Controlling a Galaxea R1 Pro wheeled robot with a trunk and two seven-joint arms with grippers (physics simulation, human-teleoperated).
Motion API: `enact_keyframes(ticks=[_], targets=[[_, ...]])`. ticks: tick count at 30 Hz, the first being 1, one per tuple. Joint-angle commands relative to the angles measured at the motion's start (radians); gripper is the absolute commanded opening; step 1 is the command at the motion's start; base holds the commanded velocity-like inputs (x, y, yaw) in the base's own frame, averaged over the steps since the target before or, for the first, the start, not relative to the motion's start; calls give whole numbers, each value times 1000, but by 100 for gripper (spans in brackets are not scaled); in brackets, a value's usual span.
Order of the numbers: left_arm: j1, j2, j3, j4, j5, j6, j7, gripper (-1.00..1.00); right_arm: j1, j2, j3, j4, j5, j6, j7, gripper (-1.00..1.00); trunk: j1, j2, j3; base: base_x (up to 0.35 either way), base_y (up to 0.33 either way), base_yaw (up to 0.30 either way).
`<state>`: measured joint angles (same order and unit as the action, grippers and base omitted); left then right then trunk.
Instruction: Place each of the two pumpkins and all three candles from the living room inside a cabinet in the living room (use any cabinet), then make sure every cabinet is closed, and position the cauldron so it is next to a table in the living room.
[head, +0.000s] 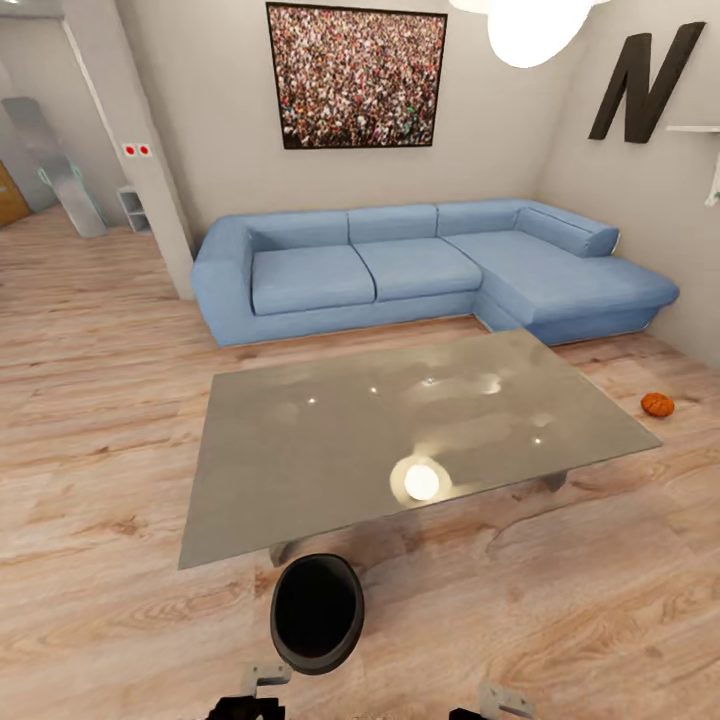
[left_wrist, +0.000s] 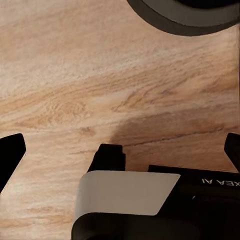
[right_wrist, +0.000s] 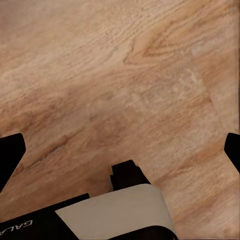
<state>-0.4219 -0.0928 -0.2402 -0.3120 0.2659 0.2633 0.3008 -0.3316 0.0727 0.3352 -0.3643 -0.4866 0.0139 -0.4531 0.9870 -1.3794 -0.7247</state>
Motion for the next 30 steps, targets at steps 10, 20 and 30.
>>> enact_keyframes(ticks=[10,20,30], targets=[[1,0,-16,-2,10,-9,8,100,-1,-2,8,0,-7,3,-7,100,0,0,-9,-98,1,-254],[2,-1,-16,-2,11,-36,8,100,-1,-2,7,5,-7,3,-8,100,0,0,-17,-1,0,-254],[2,2,-18,-2,10,-36,8,100,-1,-2,7,8,-7,4,-9,100,0,0,-26,0,0,-254]])
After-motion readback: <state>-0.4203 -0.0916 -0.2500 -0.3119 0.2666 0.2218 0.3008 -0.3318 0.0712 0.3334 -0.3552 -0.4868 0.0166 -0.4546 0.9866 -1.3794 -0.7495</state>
